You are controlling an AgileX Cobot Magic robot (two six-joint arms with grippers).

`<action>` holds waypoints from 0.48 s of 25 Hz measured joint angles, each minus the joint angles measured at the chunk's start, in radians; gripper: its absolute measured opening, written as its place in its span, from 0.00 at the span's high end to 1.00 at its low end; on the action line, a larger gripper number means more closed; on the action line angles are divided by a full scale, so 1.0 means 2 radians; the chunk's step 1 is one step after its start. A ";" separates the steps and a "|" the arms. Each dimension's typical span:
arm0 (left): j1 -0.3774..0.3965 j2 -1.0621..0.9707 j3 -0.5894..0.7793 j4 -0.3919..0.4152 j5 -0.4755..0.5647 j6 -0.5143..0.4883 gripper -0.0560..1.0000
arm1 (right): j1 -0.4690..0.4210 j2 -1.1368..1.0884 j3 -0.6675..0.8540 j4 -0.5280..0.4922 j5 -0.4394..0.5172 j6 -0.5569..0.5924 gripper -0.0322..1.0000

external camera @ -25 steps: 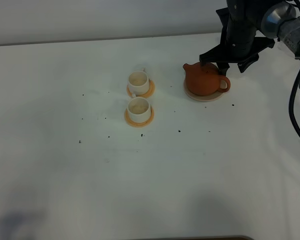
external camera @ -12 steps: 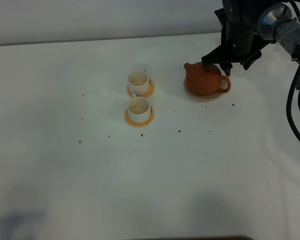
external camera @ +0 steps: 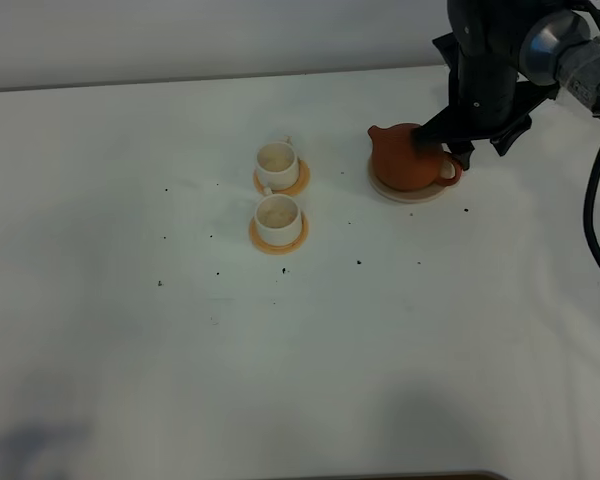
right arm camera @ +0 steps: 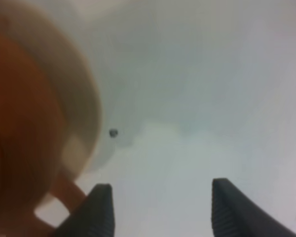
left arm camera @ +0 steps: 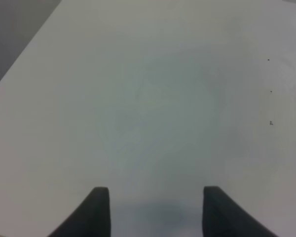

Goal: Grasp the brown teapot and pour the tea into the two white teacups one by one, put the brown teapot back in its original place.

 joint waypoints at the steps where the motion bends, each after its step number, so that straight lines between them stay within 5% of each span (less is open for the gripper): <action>1: 0.000 0.000 0.000 0.000 0.000 0.000 0.54 | 0.000 0.000 0.003 0.003 0.000 -0.002 0.55; 12: 0.000 0.000 0.000 0.000 0.000 0.000 0.54 | 0.000 0.000 0.005 0.064 0.005 -0.013 0.55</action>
